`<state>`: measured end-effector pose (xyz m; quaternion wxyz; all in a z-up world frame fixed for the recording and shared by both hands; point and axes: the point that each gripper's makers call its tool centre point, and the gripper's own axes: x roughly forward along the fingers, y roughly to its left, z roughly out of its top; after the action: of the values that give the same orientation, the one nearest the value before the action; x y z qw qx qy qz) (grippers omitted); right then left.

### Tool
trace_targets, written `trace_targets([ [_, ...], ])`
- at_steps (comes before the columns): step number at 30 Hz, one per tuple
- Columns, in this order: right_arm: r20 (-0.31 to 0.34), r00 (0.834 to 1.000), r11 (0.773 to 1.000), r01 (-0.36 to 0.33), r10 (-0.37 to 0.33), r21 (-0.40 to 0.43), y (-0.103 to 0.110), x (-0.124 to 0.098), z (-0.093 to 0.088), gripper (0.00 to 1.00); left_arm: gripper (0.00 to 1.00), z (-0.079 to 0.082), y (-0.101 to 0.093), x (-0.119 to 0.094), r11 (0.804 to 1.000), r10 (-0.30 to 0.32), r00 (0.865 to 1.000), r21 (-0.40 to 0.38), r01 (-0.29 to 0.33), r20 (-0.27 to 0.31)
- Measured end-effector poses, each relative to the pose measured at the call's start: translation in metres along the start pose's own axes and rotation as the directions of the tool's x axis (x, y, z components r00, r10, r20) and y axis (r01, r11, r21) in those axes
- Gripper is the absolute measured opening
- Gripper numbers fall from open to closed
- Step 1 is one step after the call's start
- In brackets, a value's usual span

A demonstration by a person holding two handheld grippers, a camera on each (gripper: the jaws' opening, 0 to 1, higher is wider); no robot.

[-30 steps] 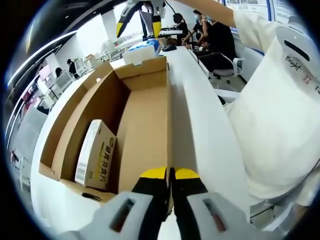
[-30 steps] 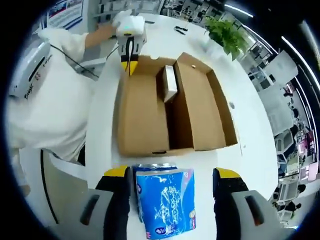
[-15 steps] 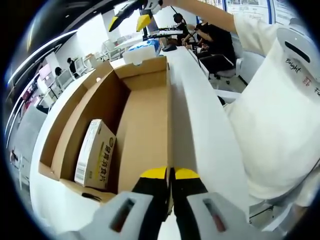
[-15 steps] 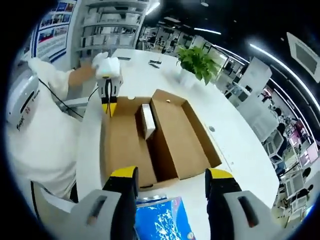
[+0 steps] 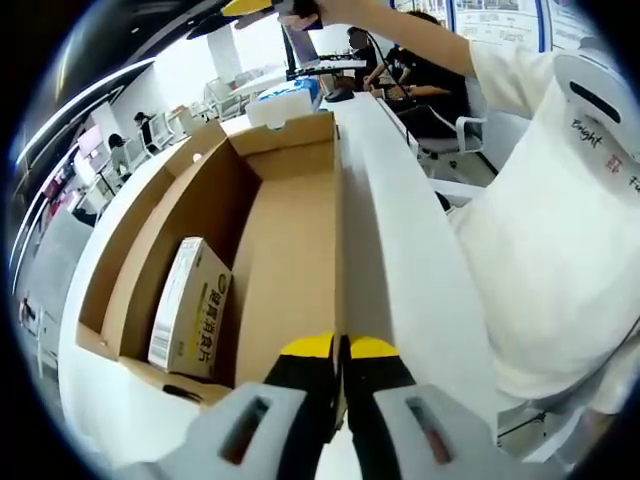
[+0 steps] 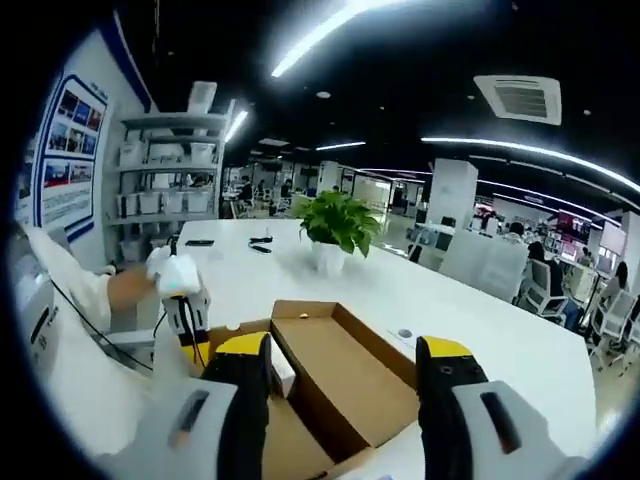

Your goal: Operate the shoe box by opening the lid, removing the specified soft item, and placing it in the target area until the item is outside and the box remains undamaged.

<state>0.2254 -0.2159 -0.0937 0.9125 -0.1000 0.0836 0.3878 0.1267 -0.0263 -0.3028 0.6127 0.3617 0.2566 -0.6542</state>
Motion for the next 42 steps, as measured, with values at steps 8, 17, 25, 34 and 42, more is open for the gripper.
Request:
trace_targets([
  [8,-0.045,0.979,0.979,0.197,-0.200,-0.052,-0.014,0.010,-0.014,0.52,0.02,0.000,0.001,0.000,1.000,0.002,1.000,0.002,-0.002,0.005],
  [17,-0.072,0.963,0.965,0.262,-0.259,0.026,-0.038,0.008,-0.025,0.48,0.02,0.000,0.001,0.000,1.000,0.001,1.000,0.001,-0.001,0.007],
  [25,-0.056,0.957,0.958,0.286,-0.284,0.034,-0.037,0.017,-0.034,0.64,0.01,-0.002,0.007,-0.001,1.000,-0.005,1.000,0.001,0.005,0.007],
  [34,-0.029,0.960,0.960,0.278,-0.277,0.031,-0.021,0.027,-0.021,0.45,0.01,-0.003,0.012,-0.002,1.000,-0.006,1.000,0.000,0.006,0.005],
  [42,0.014,0.964,0.964,0.266,-0.267,0.025,0.001,0.034,-0.002,0.35,0.01,-0.004,0.012,-0.002,1.000,-0.014,1.000,-0.009,0.014,-0.003],
])
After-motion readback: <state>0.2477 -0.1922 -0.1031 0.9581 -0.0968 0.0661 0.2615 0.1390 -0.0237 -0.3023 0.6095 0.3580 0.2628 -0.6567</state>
